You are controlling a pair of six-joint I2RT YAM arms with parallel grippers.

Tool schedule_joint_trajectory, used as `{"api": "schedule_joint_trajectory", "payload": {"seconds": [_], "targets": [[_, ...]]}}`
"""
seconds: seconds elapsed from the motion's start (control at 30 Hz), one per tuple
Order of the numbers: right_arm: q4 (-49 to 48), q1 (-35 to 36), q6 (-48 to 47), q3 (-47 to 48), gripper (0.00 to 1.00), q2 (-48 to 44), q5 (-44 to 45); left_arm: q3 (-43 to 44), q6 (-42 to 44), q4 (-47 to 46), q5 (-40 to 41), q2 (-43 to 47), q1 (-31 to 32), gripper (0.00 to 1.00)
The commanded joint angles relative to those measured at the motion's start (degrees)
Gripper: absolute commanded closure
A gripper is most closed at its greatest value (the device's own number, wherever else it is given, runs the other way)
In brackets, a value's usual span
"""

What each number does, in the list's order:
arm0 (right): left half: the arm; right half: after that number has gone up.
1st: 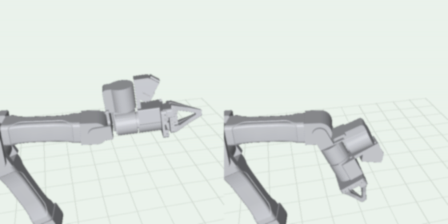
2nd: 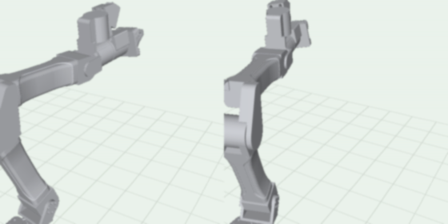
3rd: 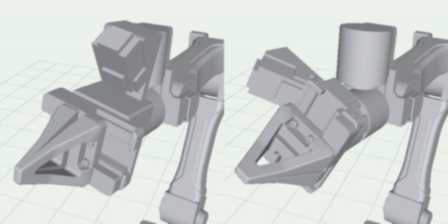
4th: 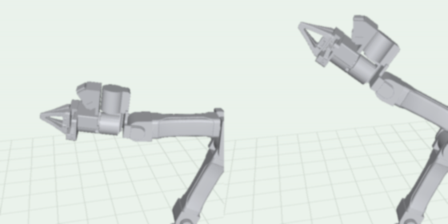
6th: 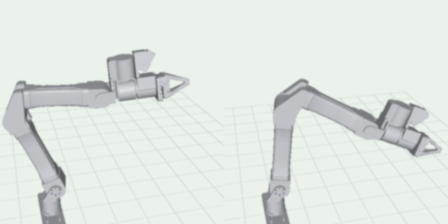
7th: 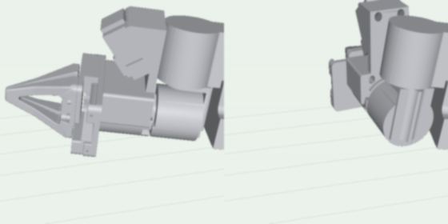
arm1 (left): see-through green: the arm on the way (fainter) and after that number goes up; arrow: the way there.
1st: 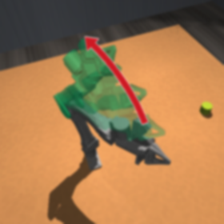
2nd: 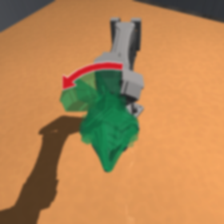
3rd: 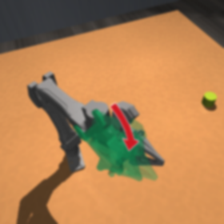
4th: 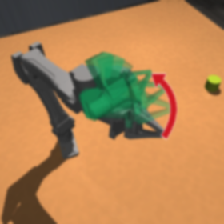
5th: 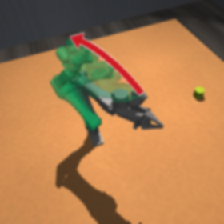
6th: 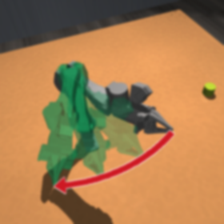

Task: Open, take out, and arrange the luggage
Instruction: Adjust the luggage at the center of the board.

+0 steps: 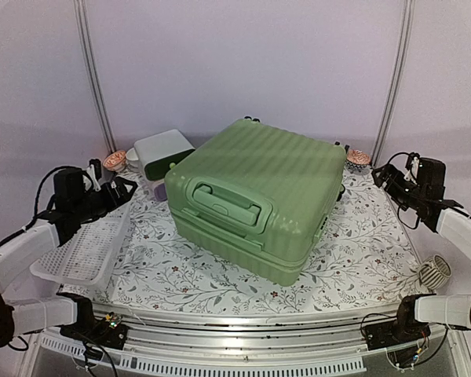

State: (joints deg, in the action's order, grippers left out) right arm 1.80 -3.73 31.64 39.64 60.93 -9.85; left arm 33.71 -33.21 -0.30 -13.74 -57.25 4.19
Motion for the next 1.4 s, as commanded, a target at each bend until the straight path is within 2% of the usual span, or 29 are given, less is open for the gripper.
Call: {"api": "schedule_joint_trajectory", "payload": {"seconds": [0.0, 0.2, 0.37, 0.43, 0.8, 1.17, 1.37], "targets": [[-0.5, -0.1, -1.7, -0.1, 0.01, 0.3, -3.5, -0.3, 1.1, -2.2, -5.8, 2.4, 0.1, 0.02], [-0.3, -0.1, -2.7, 3.2, 0.01, 4.5, -12.6, -0.6, -0.2, -8.0, -11.2, 3.0, 0.2, 0.02], [-1.6, 0.1, -1.0, 5.1, 0.01, 8.4, -21.7, 0.8, 2.2, -13.0, -22.6, 0.5, 0.8, 0.02], [-3.0, 1.0, 0.3, 5.1, 0.00, 9.6, -24.0, 2.4, 3.6, -13.0, -24.9, -1.1, 2.1, 0.02], [-8.5, 5.4, 7.7, 8.5, 0.00, 14.6, -31.9, 8.5, 6.5, -12.9, -27.1, -8.8, 9.0, 0.02], [-9.8, 7.2, 8.5, 7.7, 0.00, 15.5, -30.3, 10.3, 8.9, -14.3, -24.5, -15.0, 15.8, 0.02], [-10.6, 8.9, 9.2, 8.4, 0.01, 17.3, -30.9, 13.9, 8.6, -14.4, -26.2, -20.5, 19.1, 0.02]]}}
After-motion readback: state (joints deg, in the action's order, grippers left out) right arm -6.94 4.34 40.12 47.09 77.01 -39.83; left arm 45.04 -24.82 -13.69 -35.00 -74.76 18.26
